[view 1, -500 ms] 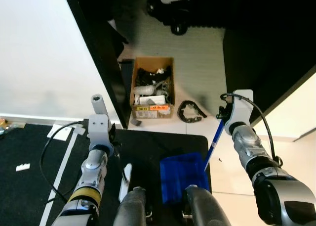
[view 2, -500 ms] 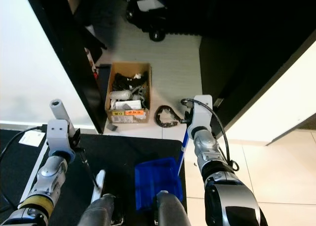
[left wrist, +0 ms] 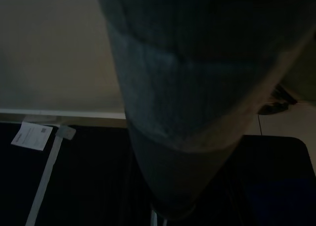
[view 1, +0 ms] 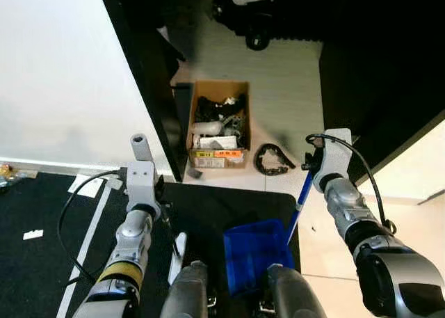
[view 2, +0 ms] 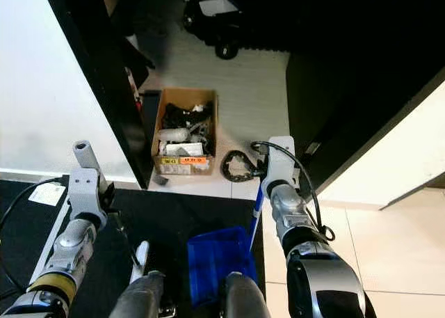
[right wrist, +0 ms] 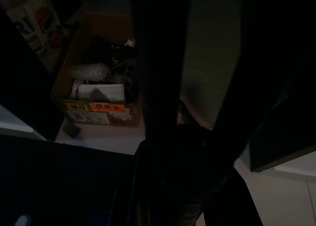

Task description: Sweep floor

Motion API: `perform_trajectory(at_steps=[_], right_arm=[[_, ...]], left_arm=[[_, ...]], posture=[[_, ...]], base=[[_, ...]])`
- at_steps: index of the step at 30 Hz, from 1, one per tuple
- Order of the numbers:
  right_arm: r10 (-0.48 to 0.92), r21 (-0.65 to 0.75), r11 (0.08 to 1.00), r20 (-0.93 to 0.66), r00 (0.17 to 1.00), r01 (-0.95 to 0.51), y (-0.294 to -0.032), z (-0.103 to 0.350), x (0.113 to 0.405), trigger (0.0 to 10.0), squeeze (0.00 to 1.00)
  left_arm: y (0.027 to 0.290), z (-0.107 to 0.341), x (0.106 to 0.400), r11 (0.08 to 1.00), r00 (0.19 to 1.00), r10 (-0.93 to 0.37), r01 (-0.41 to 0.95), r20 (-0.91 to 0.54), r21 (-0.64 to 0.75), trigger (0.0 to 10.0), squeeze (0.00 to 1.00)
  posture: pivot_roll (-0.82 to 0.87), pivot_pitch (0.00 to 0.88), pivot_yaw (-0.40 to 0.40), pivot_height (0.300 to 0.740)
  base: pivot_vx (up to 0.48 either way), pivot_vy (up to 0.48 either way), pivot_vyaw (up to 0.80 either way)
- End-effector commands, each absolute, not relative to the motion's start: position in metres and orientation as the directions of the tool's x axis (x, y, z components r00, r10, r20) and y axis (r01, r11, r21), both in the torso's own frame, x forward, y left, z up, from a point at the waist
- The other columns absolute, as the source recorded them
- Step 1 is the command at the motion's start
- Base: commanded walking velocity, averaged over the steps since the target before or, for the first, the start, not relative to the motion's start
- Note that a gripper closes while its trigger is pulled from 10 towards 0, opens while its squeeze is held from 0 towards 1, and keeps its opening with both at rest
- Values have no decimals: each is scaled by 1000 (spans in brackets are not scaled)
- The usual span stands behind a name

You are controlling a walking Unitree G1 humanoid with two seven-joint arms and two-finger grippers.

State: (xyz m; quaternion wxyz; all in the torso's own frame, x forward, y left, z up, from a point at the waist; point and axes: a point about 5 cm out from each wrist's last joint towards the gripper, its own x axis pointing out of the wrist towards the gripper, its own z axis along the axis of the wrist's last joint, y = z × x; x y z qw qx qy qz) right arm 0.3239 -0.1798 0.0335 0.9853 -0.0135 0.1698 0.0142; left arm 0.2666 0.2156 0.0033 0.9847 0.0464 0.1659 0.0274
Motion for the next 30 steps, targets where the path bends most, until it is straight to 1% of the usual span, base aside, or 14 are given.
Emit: perform_trajectory(at_steps=[1,8,10,12,13,16,20,28,29,30], right_arm=[[15,-15,1000,-355,935,-21,-182,31,322,10000,0],[13,-14,1000,-358,934,-19,-182,30,322,10000,0],[11,-6,1000,-337,942,-14,-182,32,323,10000,0],[16,66,998,-248,969,0,-182,43,328,10000,0],[16,66,998,-248,969,0,-182,43,328,10000,0],[8,125,992,-131,991,8,-185,60,334,10000,0],[7,117,993,-83,997,3,-187,68,338,10000,0],[14,82,997,-45,999,-11,-187,72,338,10000,0],[5,53,999,-19,1000,-4,-187,75,339,10000,0],[5,53,999,-19,1000,-4,-187,75,339,10000,0]], left_arm=[[220,-1,262,993,931,77,-39,-356,111,10000,0],[219,-1,262,993,933,58,-17,-355,119,10000,0],[219,0,262,993,936,57,-16,-348,119,10000,0],[220,3,263,991,943,55,-11,-329,135,10000,0],[220,3,263,991,943,55,-11,-329,135,10000,0],[220,8,266,991,951,51,-11,-303,134,10000,0],[221,11,269,989,955,44,-1,-293,148,10000,0],[219,18,275,984,963,23,25,-267,174,10000,0],[219,20,276,984,965,27,20,-260,175,10000,0],[219,20,276,984,965,27,20,-260,175,10000,0]], posture=[[26,76,-30,740],[32,73,-28,740],[34,70,-28,740],[36,66,-27,740],[36,66,-27,740],[34,63,-25,740],[33,56,-21,740],[41,56,-19,740],[42,61,-19,740],[42,61,-19,740]], base=[[0,0,0],[0,480,0],[0,480,0],[0,0,0],[0,0,0],[0,0,0],[0,0,0],[0,0,0],[0,0,0],[0,0,0]])
